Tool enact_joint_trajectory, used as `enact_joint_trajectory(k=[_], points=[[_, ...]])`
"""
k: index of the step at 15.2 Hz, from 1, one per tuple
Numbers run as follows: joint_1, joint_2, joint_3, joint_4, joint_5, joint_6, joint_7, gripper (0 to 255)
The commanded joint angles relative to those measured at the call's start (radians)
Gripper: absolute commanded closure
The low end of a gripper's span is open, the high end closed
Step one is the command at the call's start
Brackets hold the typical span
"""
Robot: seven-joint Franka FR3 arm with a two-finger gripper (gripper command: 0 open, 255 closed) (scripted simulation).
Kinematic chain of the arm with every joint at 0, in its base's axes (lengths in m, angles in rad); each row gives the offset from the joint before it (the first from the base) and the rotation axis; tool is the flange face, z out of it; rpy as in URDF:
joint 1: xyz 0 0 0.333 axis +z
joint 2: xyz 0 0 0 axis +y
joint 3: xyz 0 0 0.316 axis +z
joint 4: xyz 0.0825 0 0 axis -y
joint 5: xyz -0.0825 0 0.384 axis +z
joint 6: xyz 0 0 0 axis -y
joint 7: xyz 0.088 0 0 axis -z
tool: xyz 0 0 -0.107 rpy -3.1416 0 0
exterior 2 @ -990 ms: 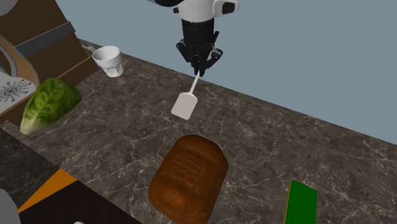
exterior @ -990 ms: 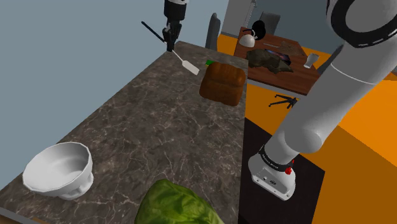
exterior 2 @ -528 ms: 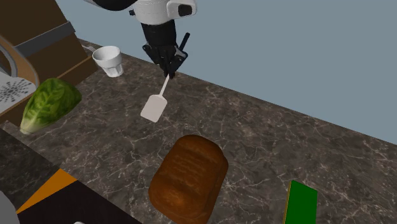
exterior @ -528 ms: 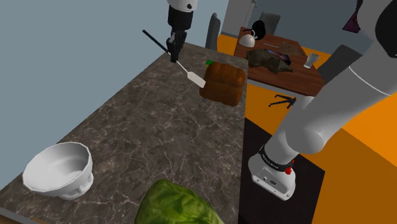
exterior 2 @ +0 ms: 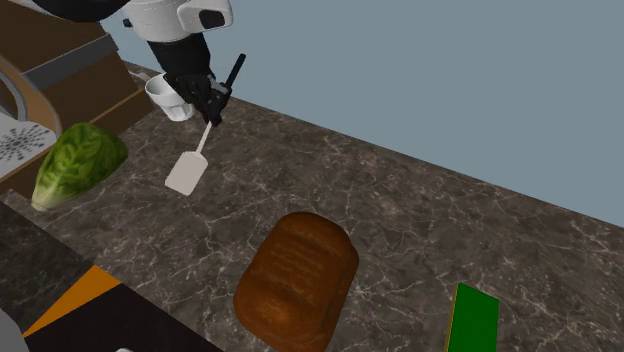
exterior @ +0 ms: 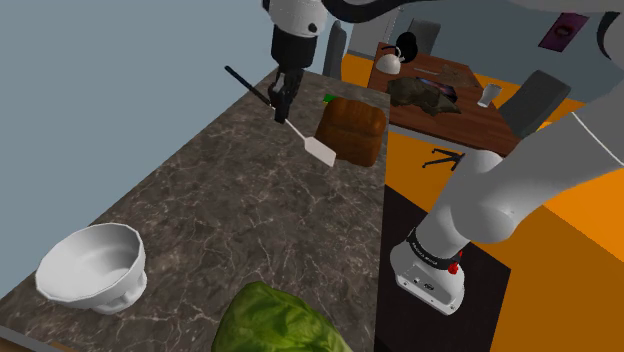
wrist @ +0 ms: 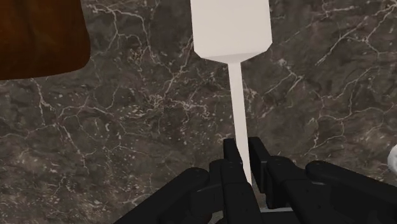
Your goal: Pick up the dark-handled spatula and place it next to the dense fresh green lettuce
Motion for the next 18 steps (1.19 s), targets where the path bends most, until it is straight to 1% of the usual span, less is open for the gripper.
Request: enact_joint_trajectory(k=[1,6,10,18], points=[[0.02,-0.055,0.023,-0.042,0.019,-0.01,0.034,255],[0.073,-0.149,0.09,-0.105,0.067,-0.033,0.128,255],[0.116,-0.208,0.15,-0.134,0.11,-0.053,0.209,255],[0.123,-0.203,0.169,-0.236,0.124,0.055,0.207,255]])
